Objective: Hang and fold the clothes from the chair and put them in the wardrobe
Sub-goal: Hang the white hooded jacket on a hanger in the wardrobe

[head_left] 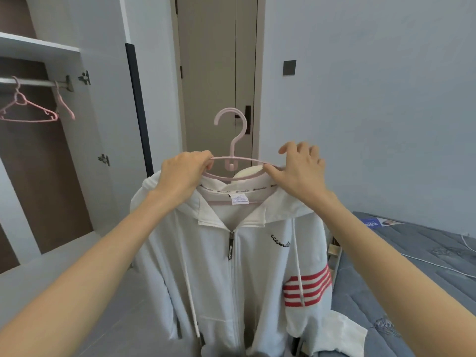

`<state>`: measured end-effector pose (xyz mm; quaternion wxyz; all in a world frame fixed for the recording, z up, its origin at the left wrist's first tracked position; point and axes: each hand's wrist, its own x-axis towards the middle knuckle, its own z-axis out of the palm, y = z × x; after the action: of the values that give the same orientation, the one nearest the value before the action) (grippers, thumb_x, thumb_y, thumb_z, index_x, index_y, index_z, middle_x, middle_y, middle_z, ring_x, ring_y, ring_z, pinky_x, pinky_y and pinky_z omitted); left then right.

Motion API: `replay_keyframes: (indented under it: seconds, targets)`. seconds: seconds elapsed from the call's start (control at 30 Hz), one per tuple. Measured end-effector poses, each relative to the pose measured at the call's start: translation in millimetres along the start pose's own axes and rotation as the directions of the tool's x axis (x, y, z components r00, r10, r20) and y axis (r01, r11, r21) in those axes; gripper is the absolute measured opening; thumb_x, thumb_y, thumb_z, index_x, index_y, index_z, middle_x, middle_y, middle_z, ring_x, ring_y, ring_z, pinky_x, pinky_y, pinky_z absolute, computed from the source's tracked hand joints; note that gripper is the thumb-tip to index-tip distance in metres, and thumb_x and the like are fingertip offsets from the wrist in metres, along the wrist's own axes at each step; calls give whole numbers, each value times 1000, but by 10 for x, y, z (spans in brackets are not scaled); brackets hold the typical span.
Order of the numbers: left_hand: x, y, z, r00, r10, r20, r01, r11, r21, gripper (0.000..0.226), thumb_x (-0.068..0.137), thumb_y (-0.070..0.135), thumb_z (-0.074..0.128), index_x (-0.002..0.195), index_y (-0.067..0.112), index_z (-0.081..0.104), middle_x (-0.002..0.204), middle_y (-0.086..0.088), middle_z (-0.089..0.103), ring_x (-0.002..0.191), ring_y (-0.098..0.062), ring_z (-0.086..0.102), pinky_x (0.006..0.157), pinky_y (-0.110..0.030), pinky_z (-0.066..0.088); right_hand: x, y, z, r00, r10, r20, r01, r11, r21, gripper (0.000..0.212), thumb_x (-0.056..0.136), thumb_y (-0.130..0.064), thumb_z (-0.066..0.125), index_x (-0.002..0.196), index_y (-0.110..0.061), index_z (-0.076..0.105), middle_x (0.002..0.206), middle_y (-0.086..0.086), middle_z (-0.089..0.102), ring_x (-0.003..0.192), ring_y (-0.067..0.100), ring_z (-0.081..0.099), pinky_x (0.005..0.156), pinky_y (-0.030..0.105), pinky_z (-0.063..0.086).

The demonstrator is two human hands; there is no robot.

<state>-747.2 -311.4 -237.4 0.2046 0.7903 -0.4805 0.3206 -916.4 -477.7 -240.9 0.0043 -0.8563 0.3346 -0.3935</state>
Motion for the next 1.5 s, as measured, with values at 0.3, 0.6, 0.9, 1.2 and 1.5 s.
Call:
replay_keyframes:
  seconds: [0.3,0.6,0.9,1.2,1.5]
  targets:
    - [-131,-124,-86,998,-58,-40,57,998,-15,21,101,25,40,94,18,58,93,0,65,82,-29,54,63,-33,31,-143,31,237,1000,24,-4,-24,998,-55,19,91,-12,43,108,-3,41,97,13,42,67,32,42,48,34,23]
    - [-297,-600,-190,988,-145,60,152,979,-139,26,99,35,46,108,31,70,91,-1,72,88,-30,63,67,-38,48,283,-309,300,977,-4,213,-43,976,213,15,88,-6,48,102,0,50,101,15,55,88,34,52,69,36,38]
    - [-411,-698,-241,984,-180,12,181,979,-97,27,100,28,46,113,34,68,97,1,72,89,-30,63,63,-32,40,415,-1123,99,977,-213,-12,211,957,201,23,84,7,38,102,-1,49,109,16,49,88,40,52,81,49,44]
    - [-282,-741,-303,956,-289,-53,282,953,-107,26,99,28,46,104,33,71,97,-2,72,95,-37,61,69,-36,39,350,-749,179,994,-98,-40,105,959,263,17,88,-4,44,102,-3,53,109,15,50,89,36,51,81,45,42]
    - [-295,-570,-251,969,-193,-153,164,969,-185,25,100,30,46,98,27,70,86,4,70,81,-28,63,63,-38,48,-111,-500,481,938,-346,-2,312,842,440,12,90,-15,57,100,-16,62,100,-2,59,85,15,56,75,31,45]
